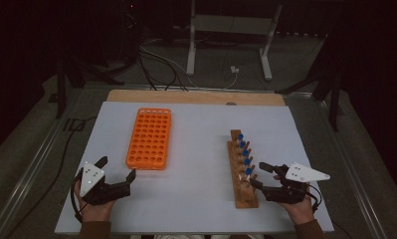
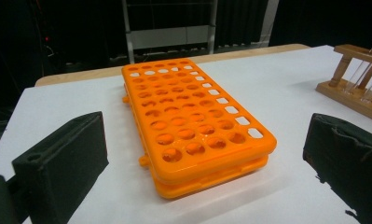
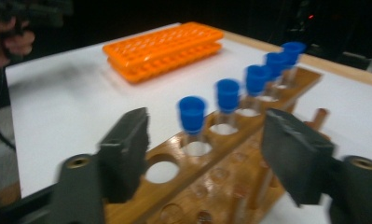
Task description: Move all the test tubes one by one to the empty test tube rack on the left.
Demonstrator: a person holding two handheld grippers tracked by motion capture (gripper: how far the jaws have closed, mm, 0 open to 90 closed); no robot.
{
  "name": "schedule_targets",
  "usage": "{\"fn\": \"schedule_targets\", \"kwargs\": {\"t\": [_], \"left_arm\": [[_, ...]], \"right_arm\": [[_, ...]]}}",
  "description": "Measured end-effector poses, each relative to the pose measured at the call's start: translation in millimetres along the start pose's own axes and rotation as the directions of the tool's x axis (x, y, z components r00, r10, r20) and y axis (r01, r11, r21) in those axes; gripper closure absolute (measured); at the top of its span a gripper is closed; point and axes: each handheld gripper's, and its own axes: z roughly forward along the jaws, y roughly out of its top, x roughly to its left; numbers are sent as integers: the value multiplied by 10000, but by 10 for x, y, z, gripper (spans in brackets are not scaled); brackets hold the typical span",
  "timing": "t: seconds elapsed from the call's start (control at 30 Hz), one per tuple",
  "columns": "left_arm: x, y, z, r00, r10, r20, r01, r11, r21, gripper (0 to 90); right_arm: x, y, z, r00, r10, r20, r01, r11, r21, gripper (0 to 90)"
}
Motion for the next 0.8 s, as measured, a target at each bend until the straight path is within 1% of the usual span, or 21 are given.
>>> {"fn": "schedule_targets", "kwargs": {"t": [0.03, 0.07, 0.1, 0.13, 0.2, 0.23, 0.27, 0.3, 0.33, 0.4, 0.5, 0.53, 0.57, 0.6, 0.63, 0.67, 0.7, 0.73, 0.77, 0.8], "left_arm": [[-7, -1, 6, 10000, 4, 14, -5, 10000, 16, 8], [-7, -1, 6, 10000, 4, 14, -5, 10000, 16, 8], [-9, -3, 7, 10000, -2, 15, 2, 10000, 26, 8], [-14, -9, 8, 9999, -151, 76, 151, 9999, 16, 8], [-18, -9, 8, 9997, -218, 125, 217, 9998, 22, 8], [-23, -8, 6, 9996, -257, 134, 256, 9997, 13, 8], [-37, -2, 10, 9992, -332, 219, 333, 9994, -42, 8], [-37, -2, 10, 9992, -332, 219, 333, 9994, -42, 8], [-56, 10, 27, 9991, -287, 321, 286, 9996, 49, 8], [-87, 32, 36, 9985, -269, 487, 265, 9996, 82, 8], [-148, 79, 46, 9972, -94, 747, 86, 9999, 111, 8], [-148, 79, 46, 9972, -94, 747, 86, 9999, 111, 8], [-183, 109, 64, 9954, 9, 961, -18, 10000, 95, 8], [-183, 109, 64, 9954, 9, 961, -18, 10000, 95, 8], [-212, 140, 94, 9916, 56, 1292, -55, 10000, -7, 8], [-212, 140, 94, 9916, 56, 1292, -55, 10000, -7, 9], [-246, 176, 117, 9856, 140, 1685, -109, 9998, -193, 10], [-246, 176, 117, 9856, 140, 1685, -109, 9998, -193, 15], [-270, 197, 125, 9829, 204, 1829, -155, 9995, -280, 15], [-316, 245, 135, 9808, 352, 1916, -274, 9987, -433, 15]], "right_arm": [[37, 2, 53, 9999, -113, -82, 114, 9999, 76, 496], [37, 2, 53, 9999, -113, -82, 114, 9999, 76, 496], [59, 13, 102, 9997, -195, -173, 199, 9996, 180, 546], [61, 18, 130, 9995, -260, -200, 266, 9992, 282, 583], [51, 23, 179, 9994, -274, -221, 284, 9985, 473, 644], [41, 21, 196, 9993, -267, -254, 279, 9984, 484, 677], [34, 21, 211, 9992, -284, -287, 300, 9979, 573, 705], [32, 18, 223, 9991, -330, -276, 347, 9975, 610, 719], [36, 17, 232, 9991, -356, -225, 371, 9970, 679, 741], [32, 17, 248, 9986, -529, -49, 531, 9952, 828, 756], [6, 27, 251, 9984, -562, 69, 555, 9949, 846, 769], [4, 34, 246, 9986, -529, 45, 524, 9951, 834, 770], [6, 42, 236, 9985, -546, 89, 537, 9954, 794, 771], [11, 55, 223, 9985, -545, 114, 534, 9956, 764, 771], [14, 71, 209, 9985, -532, 108, 523, 9959, 733, 772], [19, 90, 193, 9982, -580, 160, 568, 9960, 686, 772], [22, 113, 173, 9979, -619, 172, 607, 9962, 621, 772], [26, 139, 152, 9978, -639, 186, 628, 9966, 528, 772], [26, 168, 132, 9975, -668, 241, 656, 9967, 480, 772], [20, 198, 114, 9975, -657, 262, 645, 9970, 432, 772]]}}
